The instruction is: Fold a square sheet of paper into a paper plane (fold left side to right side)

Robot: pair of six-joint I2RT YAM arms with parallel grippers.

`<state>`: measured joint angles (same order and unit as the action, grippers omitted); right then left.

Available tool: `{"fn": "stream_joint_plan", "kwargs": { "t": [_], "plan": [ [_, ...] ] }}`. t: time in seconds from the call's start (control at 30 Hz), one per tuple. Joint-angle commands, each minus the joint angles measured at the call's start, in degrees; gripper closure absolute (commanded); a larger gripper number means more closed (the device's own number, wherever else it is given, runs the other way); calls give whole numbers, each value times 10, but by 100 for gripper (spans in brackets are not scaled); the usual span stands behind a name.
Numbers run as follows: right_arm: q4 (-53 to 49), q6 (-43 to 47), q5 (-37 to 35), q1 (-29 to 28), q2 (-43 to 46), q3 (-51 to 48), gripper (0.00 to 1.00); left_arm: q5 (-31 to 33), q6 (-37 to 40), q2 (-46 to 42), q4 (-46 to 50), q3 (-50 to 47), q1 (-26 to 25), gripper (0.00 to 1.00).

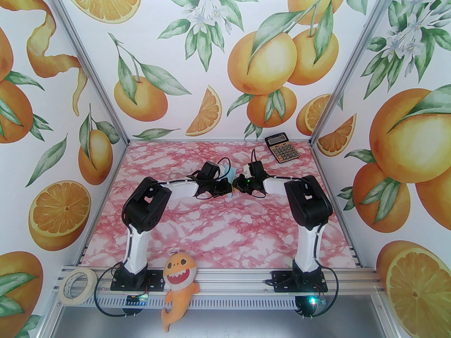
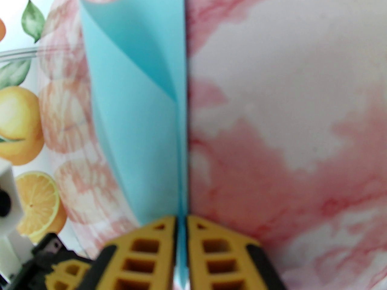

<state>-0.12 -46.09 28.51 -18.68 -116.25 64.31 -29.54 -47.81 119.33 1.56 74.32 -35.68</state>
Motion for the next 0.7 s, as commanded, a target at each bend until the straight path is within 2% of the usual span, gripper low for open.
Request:
{"fn": "stream_joint_plan", "kwargs": {
  "t": [0.0, 0.67],
  "plan": [
    [7, -1, -27, -11, -31, -19, 86, 5, -1, 9, 9, 22, -4, 100],
    [8, -1, -28, -11, -35, -17, 87, 18, 26, 45, 60, 45, -8, 100]
  ]
}}
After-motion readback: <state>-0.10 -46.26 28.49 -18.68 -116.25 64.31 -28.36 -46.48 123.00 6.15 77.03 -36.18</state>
